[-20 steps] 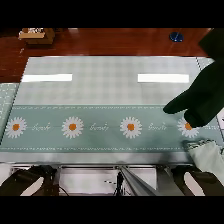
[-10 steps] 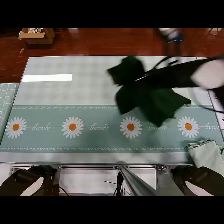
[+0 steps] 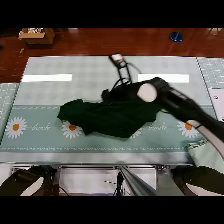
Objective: Fold the shirts.
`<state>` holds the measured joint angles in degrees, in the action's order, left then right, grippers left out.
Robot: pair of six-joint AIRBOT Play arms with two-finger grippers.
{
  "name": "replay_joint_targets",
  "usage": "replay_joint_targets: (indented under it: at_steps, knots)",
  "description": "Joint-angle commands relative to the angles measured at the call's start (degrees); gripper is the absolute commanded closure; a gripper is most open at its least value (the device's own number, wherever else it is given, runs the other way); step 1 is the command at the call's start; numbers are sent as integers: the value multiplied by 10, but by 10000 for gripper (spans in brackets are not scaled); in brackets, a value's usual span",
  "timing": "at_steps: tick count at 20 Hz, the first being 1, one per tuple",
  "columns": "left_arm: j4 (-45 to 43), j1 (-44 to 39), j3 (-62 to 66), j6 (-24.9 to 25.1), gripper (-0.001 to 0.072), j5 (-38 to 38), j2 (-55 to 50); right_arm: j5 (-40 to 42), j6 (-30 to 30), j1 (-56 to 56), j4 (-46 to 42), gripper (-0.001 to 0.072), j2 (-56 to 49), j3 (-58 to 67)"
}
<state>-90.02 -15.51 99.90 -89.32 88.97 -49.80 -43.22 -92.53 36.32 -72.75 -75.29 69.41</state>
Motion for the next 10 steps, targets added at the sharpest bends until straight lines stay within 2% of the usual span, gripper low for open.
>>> replay_joint_targets:
  at_steps: [1,3,5,8,10]
  knots:
    - [0,0,-111,1,-4,2,1,-129,27,-115,-125,220,75,-1]
    - [0,2,-213,1,-4,-2,1,-195,45,-204,-227,220,113,-1]
    - [0,5,-320,1,-4,-36,5,-229,71,-304,-256,220,125,-1]
    - [0,38,-464,1,-4,-115,8,-237,95,-449,-175,220,125,-12]
    - [19,91,-537,0,-3,-183,7,-227,111,-517,-101,220,125,-28]
